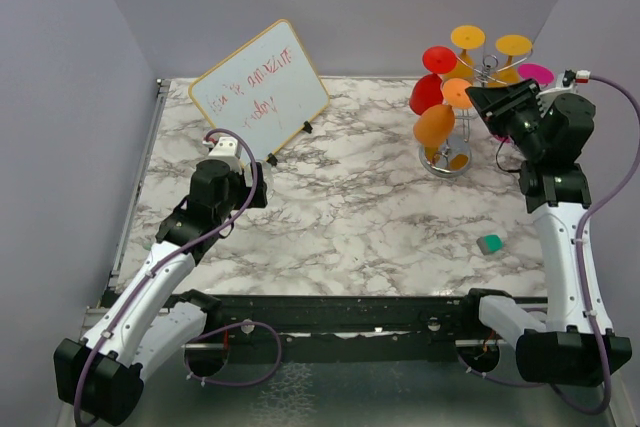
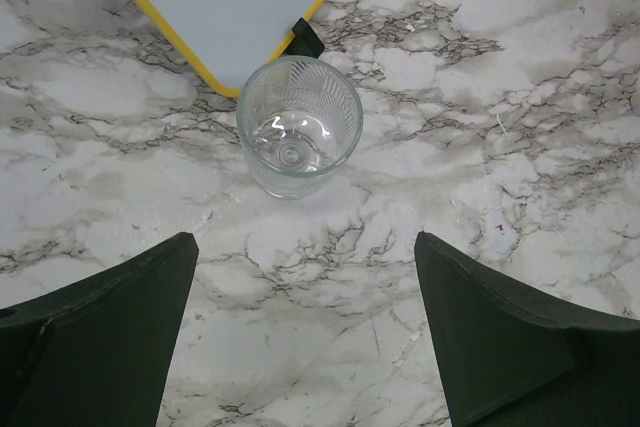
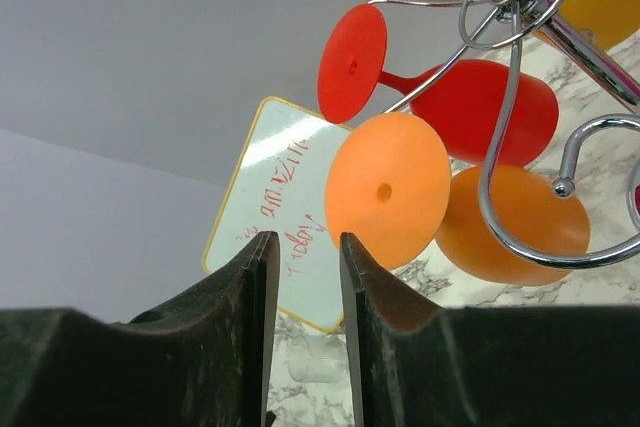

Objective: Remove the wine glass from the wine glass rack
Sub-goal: Pick up the wine glass from the wine rack.

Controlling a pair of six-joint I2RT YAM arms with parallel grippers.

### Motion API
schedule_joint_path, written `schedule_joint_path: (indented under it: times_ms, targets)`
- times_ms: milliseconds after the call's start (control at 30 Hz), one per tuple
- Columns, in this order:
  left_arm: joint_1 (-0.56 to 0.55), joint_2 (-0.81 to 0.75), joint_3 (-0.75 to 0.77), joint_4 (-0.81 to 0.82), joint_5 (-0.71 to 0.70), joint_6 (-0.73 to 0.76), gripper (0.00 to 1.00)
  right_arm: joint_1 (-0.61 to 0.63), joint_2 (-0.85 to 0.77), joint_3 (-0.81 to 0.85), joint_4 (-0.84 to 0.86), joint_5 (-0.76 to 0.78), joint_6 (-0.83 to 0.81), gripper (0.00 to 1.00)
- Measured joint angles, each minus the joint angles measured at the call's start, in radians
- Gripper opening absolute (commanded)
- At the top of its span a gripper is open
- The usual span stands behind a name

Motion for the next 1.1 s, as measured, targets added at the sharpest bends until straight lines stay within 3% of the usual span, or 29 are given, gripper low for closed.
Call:
schedule_joint_path:
  times_ms: [467, 967, 1100]
  targets:
    - [0.000, 0.006, 0.000, 0.000, 0.000, 0.000, 0.91, 0.000, -0.020, 0.005, -0.085, 0.051, -0.046, 0.50]
    - [0.000, 0.006, 0.000, 0.000, 0.001, 0.000, 0.91, 0.014, -0.035, -0.139, 0.034, 0.108, 0.064, 0.53]
    - [0.000, 0.006, 0.000, 0.000, 0.002, 0.000, 0.91, 0.029, -0.018, -0.146, 0.093, 0.121, 0.091, 0.48]
